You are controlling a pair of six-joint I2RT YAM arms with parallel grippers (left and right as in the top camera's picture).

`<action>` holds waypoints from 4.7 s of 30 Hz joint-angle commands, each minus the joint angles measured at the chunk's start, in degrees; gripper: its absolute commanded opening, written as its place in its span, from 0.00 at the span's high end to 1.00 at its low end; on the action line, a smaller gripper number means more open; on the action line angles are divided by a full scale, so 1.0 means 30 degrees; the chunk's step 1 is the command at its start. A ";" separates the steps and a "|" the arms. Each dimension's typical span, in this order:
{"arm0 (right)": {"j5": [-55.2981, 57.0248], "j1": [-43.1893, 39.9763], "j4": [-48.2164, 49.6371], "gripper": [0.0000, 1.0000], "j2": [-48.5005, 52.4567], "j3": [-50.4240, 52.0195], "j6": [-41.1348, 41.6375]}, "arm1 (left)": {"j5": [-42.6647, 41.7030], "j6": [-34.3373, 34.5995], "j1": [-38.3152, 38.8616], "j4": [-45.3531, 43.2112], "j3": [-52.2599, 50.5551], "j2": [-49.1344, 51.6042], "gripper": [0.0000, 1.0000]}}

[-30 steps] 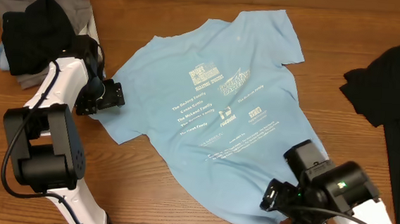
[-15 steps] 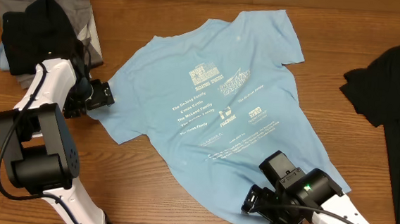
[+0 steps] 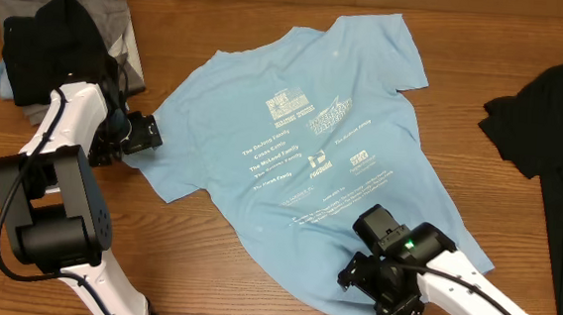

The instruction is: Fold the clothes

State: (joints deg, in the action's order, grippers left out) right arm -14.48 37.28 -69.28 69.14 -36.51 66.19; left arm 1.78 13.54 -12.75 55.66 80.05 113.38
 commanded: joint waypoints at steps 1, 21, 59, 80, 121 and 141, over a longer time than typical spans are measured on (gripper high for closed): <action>0.0801 0.0109 -0.0284 0.00 0.0517 0.0189 0.0962 | 0.0029 0.0284 -0.0015 -0.0044 -0.0022 0.0087 0.05; -0.0780 0.0233 0.2616 0.04 0.0554 0.2492 0.0313 | 0.0036 0.0277 -0.0015 -0.0153 -0.0022 0.0087 0.06; -0.0772 0.0233 0.3861 0.44 0.0546 0.2725 0.0291 | 0.0721 0.1071 -0.1384 -0.1683 -0.1027 0.0211 0.14; -0.0765 0.0233 0.4007 0.53 0.0546 0.2688 0.0299 | 0.0306 0.1202 -0.1370 -0.2011 -0.1027 0.1661 0.44; 1.0681 0.0153 -0.7788 0.96 0.0532 -2.7700 -0.6062 | -0.3242 0.2149 0.2543 0.7876 0.8495 -1.7289 0.96; 0.5770 -0.7329 0.1209 0.96 0.7919 -2.8356 -1.2247 | -0.4116 0.2790 0.2543 0.1967 1.0666 -0.4976 0.96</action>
State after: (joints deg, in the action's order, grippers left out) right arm 13.41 19.53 -71.35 89.93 -120.97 37.34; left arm -8.88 21.08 -5.32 65.67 108.49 94.37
